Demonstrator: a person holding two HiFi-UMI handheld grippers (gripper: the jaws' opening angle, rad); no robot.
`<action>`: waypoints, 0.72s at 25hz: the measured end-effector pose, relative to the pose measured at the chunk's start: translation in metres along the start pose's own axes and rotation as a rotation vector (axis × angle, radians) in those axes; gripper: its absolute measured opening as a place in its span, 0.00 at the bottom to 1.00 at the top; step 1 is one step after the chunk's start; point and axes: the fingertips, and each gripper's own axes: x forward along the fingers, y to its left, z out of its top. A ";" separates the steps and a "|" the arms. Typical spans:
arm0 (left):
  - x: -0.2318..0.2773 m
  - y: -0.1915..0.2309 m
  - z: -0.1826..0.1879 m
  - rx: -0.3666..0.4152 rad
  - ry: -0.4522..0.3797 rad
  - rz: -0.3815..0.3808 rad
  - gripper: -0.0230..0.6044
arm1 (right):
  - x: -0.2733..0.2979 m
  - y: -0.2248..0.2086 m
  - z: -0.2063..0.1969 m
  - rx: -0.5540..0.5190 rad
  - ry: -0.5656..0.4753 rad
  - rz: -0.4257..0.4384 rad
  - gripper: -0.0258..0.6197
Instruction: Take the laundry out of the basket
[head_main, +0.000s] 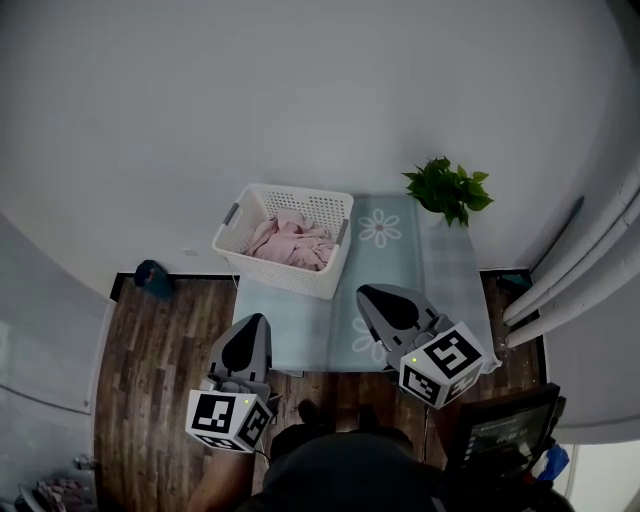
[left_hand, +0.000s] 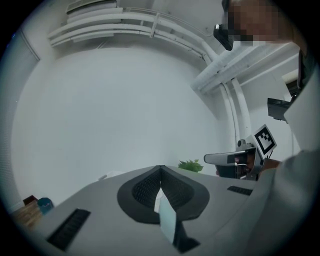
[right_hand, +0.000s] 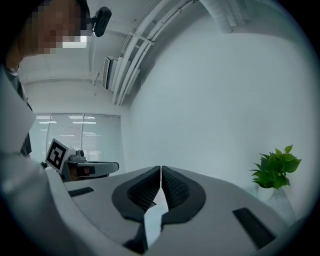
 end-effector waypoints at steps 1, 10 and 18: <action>0.005 0.005 -0.002 -0.005 0.005 0.004 0.05 | 0.005 -0.003 -0.002 0.005 0.003 -0.001 0.07; 0.050 0.082 -0.010 -0.042 0.011 0.017 0.05 | 0.081 -0.026 -0.003 -0.021 0.040 -0.044 0.07; 0.087 0.164 -0.001 -0.061 -0.017 0.007 0.05 | 0.165 -0.037 -0.005 -0.063 0.088 -0.081 0.07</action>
